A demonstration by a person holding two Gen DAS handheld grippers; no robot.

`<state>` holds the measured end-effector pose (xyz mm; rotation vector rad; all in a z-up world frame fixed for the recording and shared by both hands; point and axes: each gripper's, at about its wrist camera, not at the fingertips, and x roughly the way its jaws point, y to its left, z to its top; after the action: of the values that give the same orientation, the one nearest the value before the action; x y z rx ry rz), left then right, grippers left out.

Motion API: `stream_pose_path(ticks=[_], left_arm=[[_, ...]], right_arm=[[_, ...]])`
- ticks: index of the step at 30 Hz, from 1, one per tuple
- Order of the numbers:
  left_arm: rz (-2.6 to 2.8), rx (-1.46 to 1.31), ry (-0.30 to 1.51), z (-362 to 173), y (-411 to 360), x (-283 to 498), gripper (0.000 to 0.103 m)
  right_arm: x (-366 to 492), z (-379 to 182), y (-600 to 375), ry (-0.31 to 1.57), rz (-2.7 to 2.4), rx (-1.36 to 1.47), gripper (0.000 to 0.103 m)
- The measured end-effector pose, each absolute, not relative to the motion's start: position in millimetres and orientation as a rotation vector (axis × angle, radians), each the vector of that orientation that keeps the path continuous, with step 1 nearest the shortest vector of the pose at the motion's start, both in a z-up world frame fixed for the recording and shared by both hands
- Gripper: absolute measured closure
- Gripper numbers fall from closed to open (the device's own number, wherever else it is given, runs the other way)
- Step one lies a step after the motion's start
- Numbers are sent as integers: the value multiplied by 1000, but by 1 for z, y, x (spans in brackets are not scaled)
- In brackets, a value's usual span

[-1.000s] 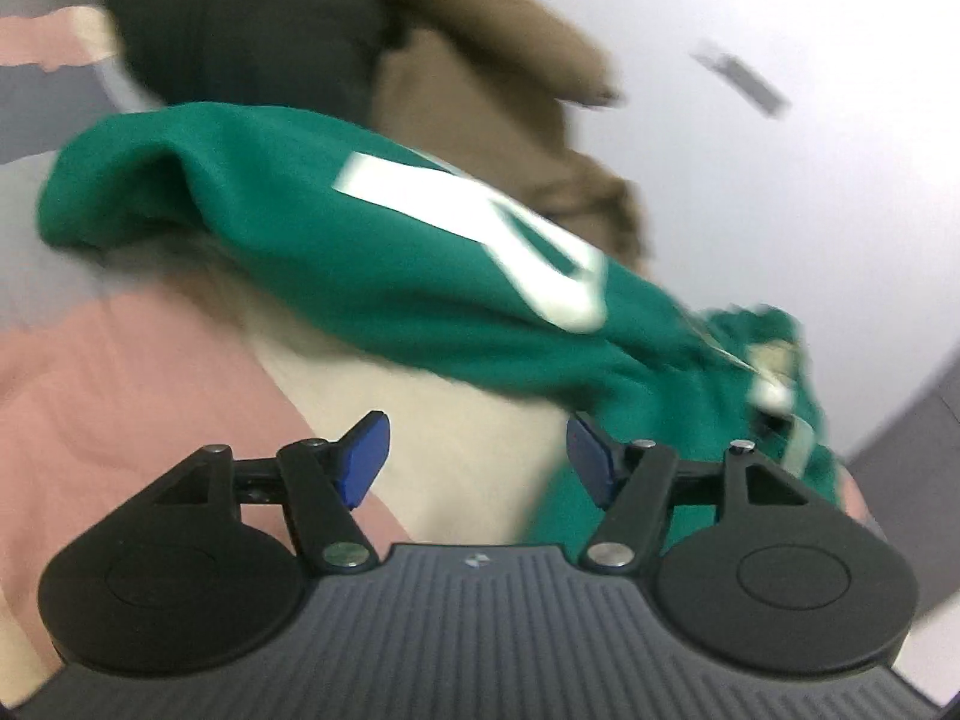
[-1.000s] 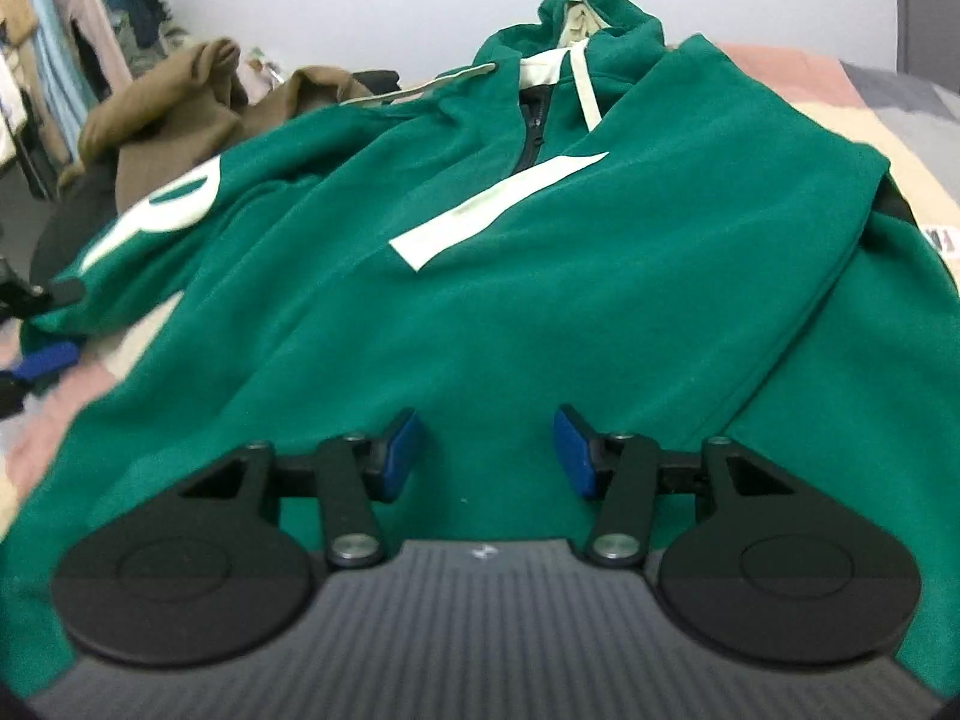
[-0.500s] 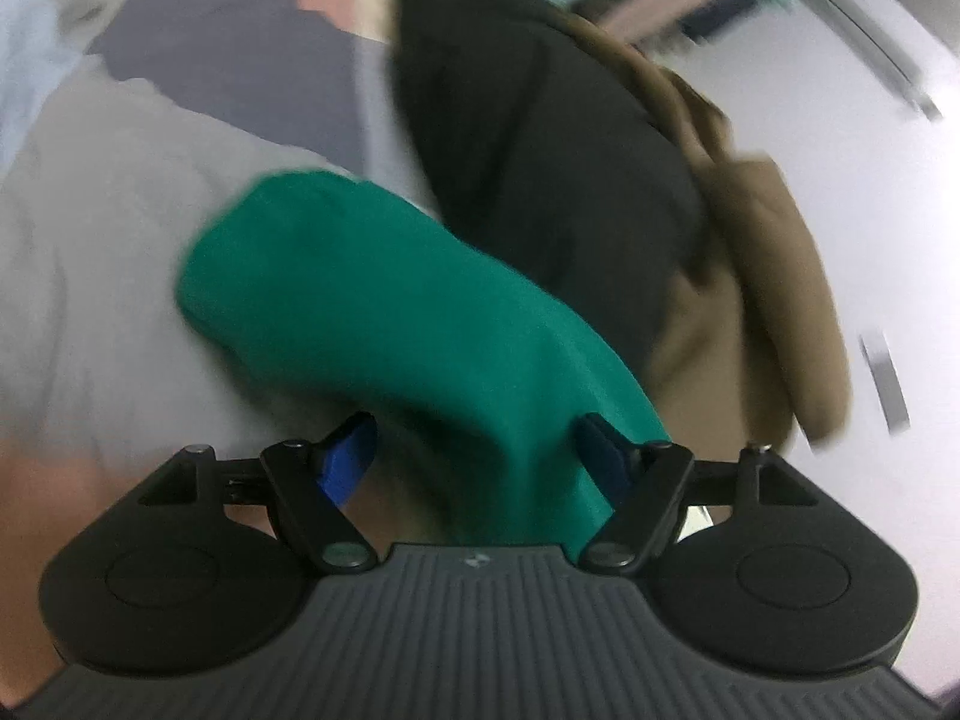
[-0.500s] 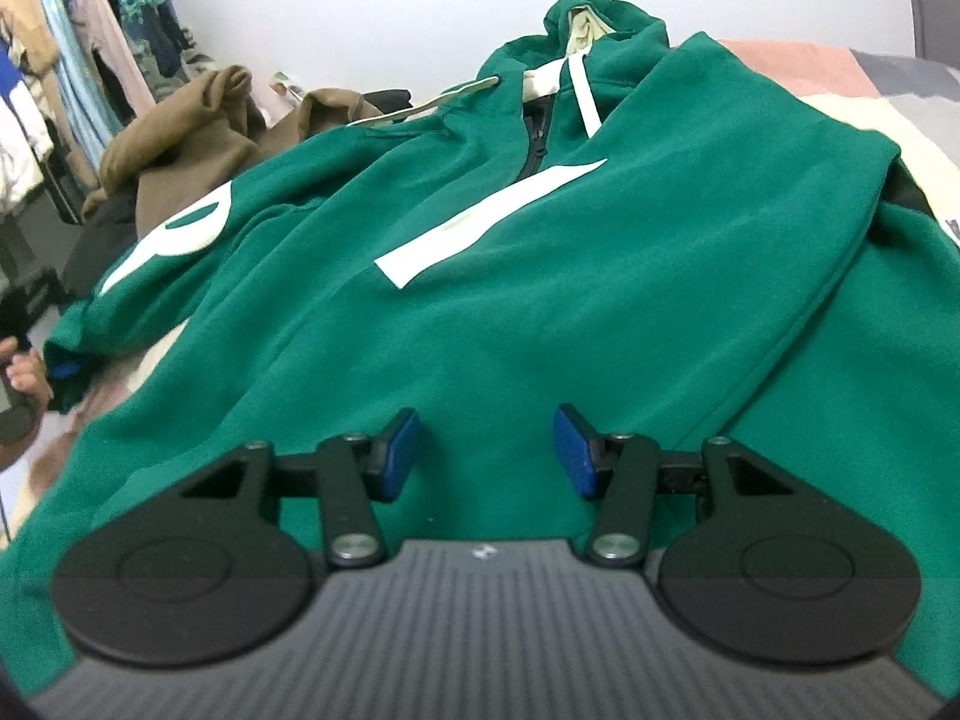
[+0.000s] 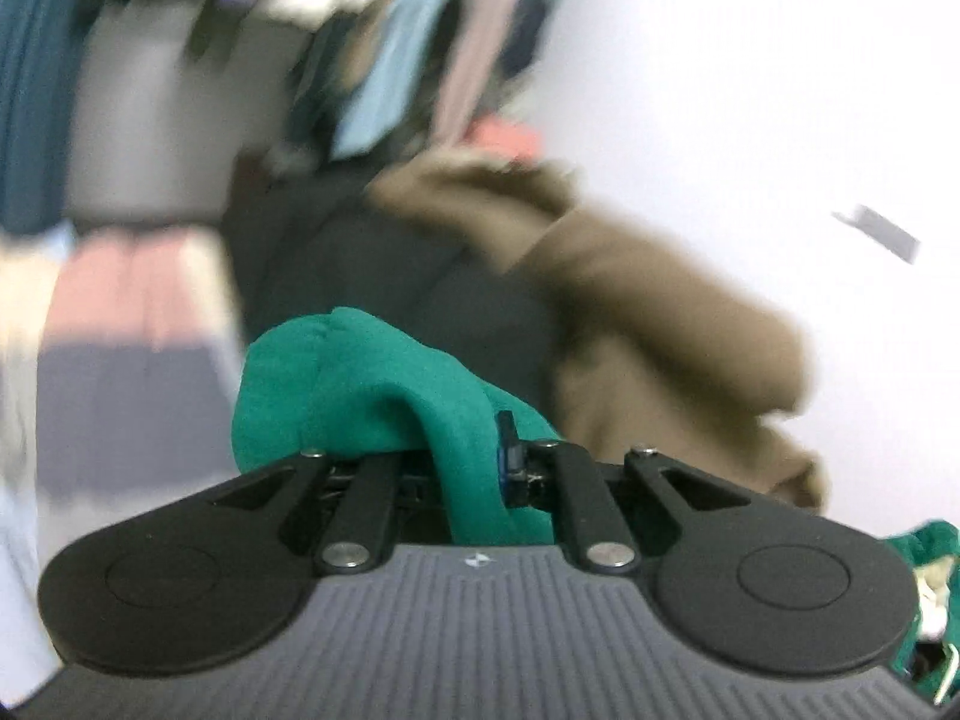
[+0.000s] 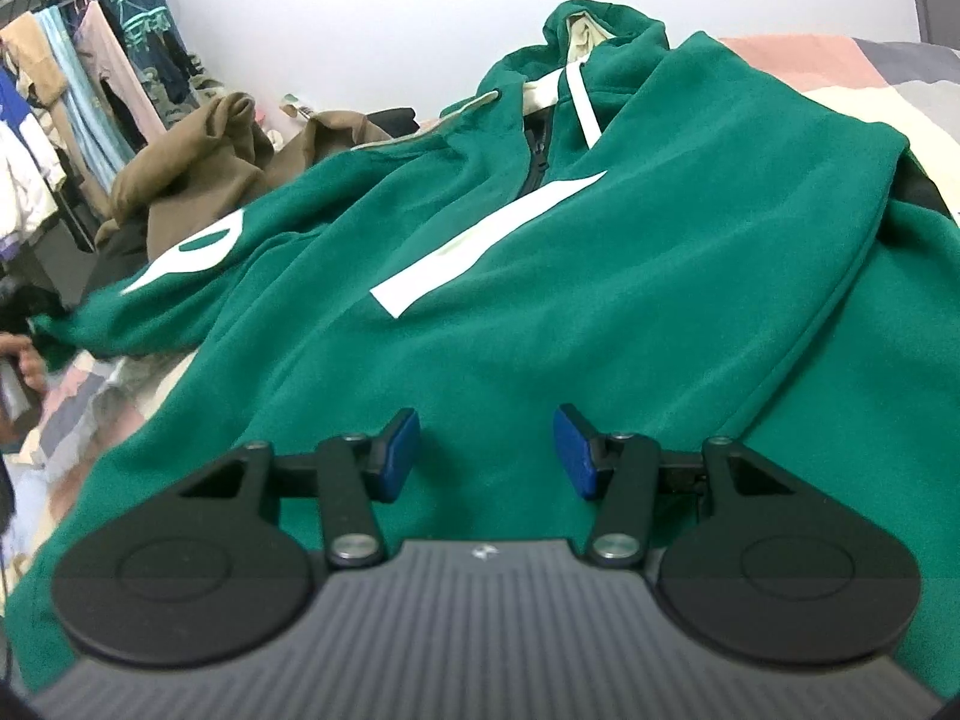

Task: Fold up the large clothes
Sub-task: 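Grasp the other sleeve with the left tool and lift it up, then lay the sleeve across the hoodie front and open the left tool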

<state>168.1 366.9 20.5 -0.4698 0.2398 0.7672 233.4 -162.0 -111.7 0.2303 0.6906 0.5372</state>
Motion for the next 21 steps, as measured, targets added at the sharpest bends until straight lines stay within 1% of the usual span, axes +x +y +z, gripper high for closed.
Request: stream_pose_path(ticks=[5, 7, 11, 13, 16, 18, 19, 21], left_arm=[[593, -206, 149, 105, 280, 185, 91], [512, -129, 122, 130, 235, 191, 91], [359, -8, 101, 158, 146, 196, 91], [285, 40, 108, 159, 103, 197, 91], [187, 83, 152, 145, 45, 199, 91], [116, 125, 197, 124, 5, 199, 91], [82, 149, 225, 110, -13, 198, 91], [21, 176, 288, 79, -50, 195, 91]], right_arm=[[229, -103, -169, 668, 518, 245, 50], [224, -98, -174, 649, 512, 248, 50], [213, -85, -187, 609, 496, 275, 50], [208, -80, -195, 588, 481, 287, 50], [203, -73, -213, 557, 454, 331, 50], [200, -70, -227, 539, 428, 366, 49], [199, -69, -234, 533, 418, 383, 48], [196, -69, -246, 516, 401, 398, 48]])
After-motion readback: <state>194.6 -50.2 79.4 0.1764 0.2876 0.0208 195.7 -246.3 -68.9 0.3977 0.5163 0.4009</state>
